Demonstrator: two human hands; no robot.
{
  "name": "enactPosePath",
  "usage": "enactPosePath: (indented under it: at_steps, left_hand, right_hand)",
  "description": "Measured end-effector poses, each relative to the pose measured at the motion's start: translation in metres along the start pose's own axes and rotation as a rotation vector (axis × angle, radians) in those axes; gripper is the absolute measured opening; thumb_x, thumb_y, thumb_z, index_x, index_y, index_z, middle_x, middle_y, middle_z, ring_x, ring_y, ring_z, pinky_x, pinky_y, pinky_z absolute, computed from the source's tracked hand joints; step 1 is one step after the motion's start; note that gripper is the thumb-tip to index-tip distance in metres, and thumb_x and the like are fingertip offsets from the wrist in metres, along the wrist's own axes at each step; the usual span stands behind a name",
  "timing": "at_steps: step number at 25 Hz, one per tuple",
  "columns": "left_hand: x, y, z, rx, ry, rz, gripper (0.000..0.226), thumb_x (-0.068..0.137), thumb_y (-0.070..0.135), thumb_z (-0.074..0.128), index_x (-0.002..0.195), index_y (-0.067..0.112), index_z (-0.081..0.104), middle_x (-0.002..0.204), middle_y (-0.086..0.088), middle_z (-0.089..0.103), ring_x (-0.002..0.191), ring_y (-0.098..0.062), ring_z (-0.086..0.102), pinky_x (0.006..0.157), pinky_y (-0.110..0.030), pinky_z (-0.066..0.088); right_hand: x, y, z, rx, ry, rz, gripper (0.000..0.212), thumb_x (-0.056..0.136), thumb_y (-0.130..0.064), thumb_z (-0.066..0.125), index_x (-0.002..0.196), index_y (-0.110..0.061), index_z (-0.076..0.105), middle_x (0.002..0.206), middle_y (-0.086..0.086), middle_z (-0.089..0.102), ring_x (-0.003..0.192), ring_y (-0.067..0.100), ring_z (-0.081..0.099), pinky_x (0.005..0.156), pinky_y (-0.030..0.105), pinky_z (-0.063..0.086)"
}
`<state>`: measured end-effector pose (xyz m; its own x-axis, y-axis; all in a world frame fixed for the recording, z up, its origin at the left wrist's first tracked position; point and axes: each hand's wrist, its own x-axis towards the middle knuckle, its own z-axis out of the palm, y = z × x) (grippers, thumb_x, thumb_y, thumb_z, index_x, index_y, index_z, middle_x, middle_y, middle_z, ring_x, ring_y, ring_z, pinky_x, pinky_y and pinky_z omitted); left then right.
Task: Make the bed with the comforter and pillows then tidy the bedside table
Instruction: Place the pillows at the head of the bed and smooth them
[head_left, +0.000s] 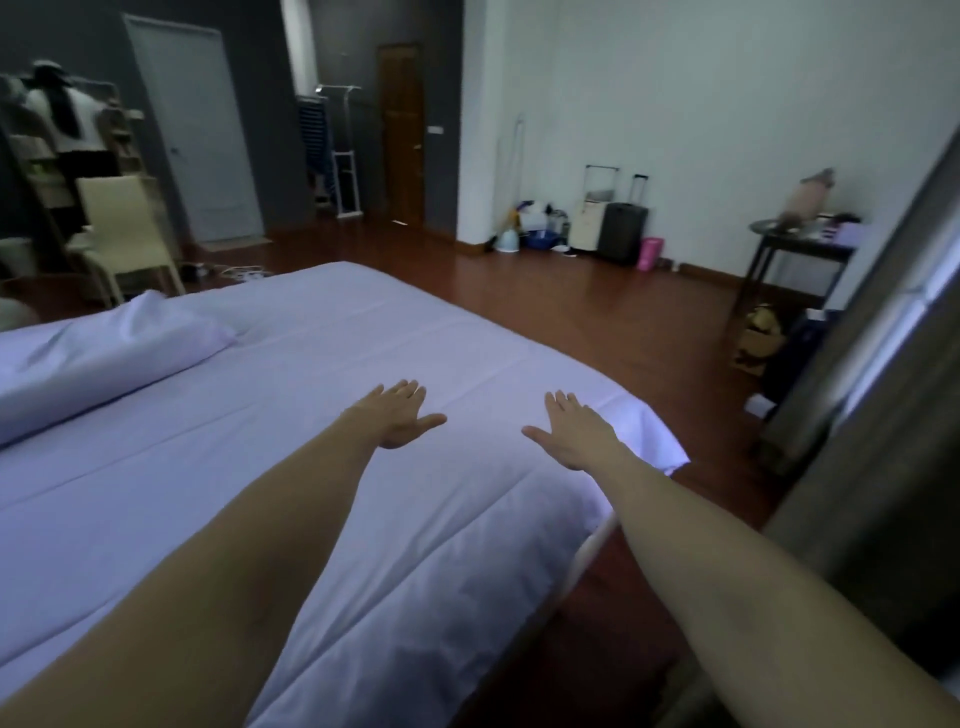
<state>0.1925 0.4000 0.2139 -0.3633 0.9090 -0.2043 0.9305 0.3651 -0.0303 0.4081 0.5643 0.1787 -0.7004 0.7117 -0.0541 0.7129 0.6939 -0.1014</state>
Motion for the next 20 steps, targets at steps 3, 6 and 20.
enactPosePath:
  at_steps: [3,6,20]
  left_hand:
    - [0.057,0.066,-0.025,0.033,0.016,0.089,0.075,0.099,0.057,0.018,0.154,0.008,0.007,0.162,-0.007,0.003,0.150,-0.018,0.001,0.122,-0.041,0.004]
    - [0.106,0.122,-0.044,0.066,0.024,0.174,0.074,0.099,0.057,0.019,0.154,0.008,0.009,0.162,-0.007,0.004,0.150,-0.018,0.002,0.122,-0.041,0.004]
    - [0.423,0.351,-0.119,0.148,0.028,0.462,0.076,0.098,0.058,0.020,0.153,0.008,0.008,0.162,-0.005,0.005,0.150,-0.017,0.001,0.122,-0.041,0.003]
  right_hand:
    - [0.008,0.081,-0.014,-0.031,0.020,0.096,0.081,0.097,-0.060,0.028,0.154,-0.005,0.008,0.162,0.011,0.009,0.150,0.025,0.006,0.120,0.040,0.013]
    - [0.013,0.147,-0.023,-0.048,0.034,0.187,0.084,0.096,-0.062,0.027,0.153,-0.003,0.009,0.162,0.011,0.011,0.150,0.025,0.006,0.120,0.040,0.012]
    - [0.136,0.428,-0.064,-0.020,0.029,0.551,0.083,0.096,-0.063,0.026,0.155,-0.008,0.005,0.163,0.009,0.007,0.151,0.022,0.004,0.122,0.039,0.010]
